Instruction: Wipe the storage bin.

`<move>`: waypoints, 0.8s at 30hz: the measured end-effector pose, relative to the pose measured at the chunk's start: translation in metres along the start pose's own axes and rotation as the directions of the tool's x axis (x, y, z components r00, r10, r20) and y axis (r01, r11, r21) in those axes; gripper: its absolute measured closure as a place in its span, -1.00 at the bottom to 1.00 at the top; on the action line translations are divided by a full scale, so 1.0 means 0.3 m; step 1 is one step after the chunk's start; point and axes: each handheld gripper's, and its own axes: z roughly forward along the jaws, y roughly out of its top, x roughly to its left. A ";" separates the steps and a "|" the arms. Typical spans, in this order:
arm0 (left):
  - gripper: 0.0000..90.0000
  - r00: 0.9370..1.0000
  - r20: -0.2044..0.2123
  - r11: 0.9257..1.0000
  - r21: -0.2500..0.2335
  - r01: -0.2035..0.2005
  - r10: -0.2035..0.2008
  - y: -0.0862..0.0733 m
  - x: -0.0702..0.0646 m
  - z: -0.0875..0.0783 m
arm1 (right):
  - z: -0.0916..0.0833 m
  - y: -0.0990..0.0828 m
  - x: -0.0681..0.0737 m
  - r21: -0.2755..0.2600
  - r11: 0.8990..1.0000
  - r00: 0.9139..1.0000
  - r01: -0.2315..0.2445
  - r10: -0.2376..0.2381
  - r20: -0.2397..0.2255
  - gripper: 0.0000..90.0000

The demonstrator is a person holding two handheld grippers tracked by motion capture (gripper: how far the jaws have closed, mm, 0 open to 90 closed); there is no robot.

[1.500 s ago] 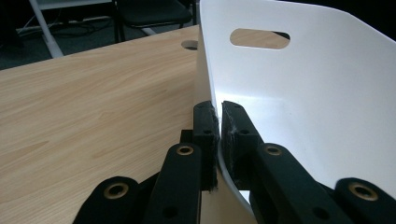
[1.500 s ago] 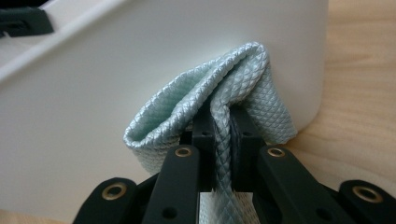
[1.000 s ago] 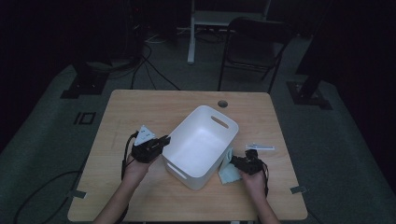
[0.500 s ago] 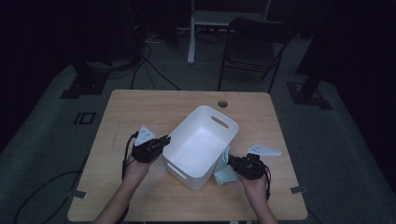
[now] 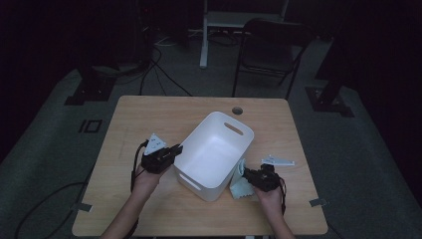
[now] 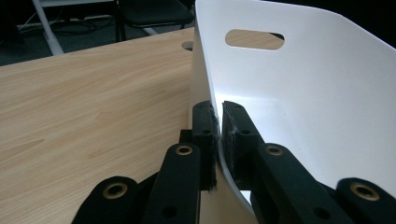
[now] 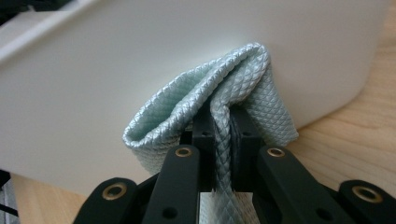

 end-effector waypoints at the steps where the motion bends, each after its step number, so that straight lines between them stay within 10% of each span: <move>1: 0.87 1.000 0.001 1.000 -0.001 0.001 -0.001 0.000 0.000 0.000 | 0.004 -0.002 -0.006 0.004 1.000 1.000 -0.003 0.003 0.004 0.85; 14: 0.87 1.000 -0.015 1.000 -0.013 0.006 -0.006 -0.003 -0.007 0.003 | 0.057 -0.033 -0.056 0.069 0.997 0.997 -0.046 0.042 0.063 0.85; 24: 0.88 0.999 -0.037 0.999 -0.033 0.018 -0.019 -0.011 -0.017 0.005 | -0.075 0.020 0.121 -0.076 0.996 0.995 0.038 -0.045 -0.093 0.84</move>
